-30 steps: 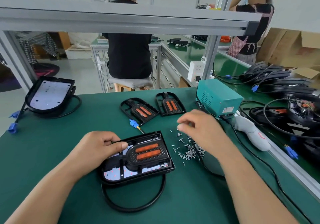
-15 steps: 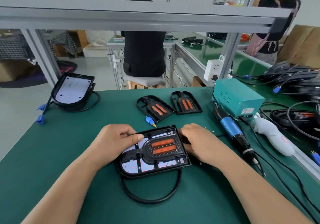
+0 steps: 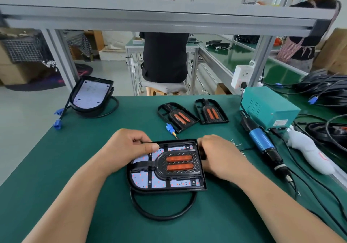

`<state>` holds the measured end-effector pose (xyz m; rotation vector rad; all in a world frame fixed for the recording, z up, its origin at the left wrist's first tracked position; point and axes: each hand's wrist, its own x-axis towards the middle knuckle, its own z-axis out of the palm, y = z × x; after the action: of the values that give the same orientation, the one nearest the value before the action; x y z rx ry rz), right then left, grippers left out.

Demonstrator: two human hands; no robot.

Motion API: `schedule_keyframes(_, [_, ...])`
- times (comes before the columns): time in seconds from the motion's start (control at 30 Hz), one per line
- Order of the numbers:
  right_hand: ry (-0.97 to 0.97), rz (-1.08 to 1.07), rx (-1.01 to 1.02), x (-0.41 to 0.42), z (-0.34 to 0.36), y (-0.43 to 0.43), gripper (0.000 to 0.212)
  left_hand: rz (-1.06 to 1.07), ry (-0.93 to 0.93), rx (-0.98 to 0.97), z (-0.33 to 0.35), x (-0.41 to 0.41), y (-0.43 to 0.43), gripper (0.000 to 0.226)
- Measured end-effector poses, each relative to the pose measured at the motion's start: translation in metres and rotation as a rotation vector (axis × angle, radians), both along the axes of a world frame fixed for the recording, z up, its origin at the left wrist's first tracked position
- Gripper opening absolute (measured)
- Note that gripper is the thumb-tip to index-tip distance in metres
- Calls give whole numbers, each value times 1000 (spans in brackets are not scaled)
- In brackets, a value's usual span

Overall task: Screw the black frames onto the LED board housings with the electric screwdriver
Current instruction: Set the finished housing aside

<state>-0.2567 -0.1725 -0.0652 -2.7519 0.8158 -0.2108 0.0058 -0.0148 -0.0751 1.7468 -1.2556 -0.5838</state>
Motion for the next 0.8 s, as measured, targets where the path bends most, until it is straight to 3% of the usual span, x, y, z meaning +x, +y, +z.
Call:
schedule_keyframes(0.13, [77, -15, -6, 6, 5, 1, 8, -18, 17, -1, 0, -1, 1, 60])
schedule_keyframes(0.23, [89, -48, 13, 2, 3, -6, 16, -57, 41, 42, 0, -6, -1, 54])
schedule_keyframes(0.43, [-185, -7, 427, -18, 6, -19, 13, -89, 45, 46, 4, -18, -4, 47])
schedule_keyframes(0.57, [-352, 6, 745, -22, 8, -16, 34, -72, 18, 19, 4, -20, -4, 29])
schedule_keyframes(0.67, [-497, -57, 1044, -21, 7, -14, 38, -44, -39, -30, 6, -23, -5, 16])
schedule_keyframes(0.73, [-497, -39, 1108, -19, 6, -12, 37, -21, -73, -54, 7, -24, -5, 16])
schedule_keyframes(0.8, [-449, 30, 1037, -18, 4, -10, 35, -4, -81, -78, 8, -27, -6, 17])
